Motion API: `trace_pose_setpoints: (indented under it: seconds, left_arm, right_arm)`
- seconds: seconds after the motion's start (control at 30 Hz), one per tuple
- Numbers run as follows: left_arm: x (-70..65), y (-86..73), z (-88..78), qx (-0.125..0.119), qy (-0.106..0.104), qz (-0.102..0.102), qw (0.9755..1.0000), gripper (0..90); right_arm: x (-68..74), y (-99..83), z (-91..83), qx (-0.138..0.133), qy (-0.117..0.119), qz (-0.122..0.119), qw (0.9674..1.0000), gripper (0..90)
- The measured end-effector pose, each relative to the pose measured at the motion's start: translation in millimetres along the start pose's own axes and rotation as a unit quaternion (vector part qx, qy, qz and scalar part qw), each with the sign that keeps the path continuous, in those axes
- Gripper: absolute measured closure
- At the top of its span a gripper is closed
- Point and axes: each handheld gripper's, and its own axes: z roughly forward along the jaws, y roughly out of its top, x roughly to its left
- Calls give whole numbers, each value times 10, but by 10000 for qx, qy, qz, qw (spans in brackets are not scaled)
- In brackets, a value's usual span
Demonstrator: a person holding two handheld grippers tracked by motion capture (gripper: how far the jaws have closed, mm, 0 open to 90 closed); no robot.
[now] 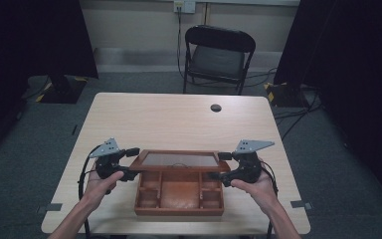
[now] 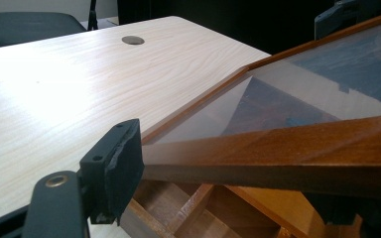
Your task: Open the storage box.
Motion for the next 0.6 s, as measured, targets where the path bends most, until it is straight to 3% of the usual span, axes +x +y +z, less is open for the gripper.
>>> trace_pose_setpoints:
  seconds: [0.27, 0.5, 0.6]
  left_arm:
    - [43, -6, 70, -61, -31, -204, 9998, 251]
    - [98, 22, 120, -17, -54, -256, 9997, 272]
    - [122, 72, 120, -32, -69, -189, 9998, 292]
  right_arm:
    - [-77, 7, -20, -153, -44, 135, 9998, 233]
    - [-98, 46, -30, -268, -132, 117, 9995, 291]
    - [-126, 77, -28, -362, -156, 143, 9991, 313]
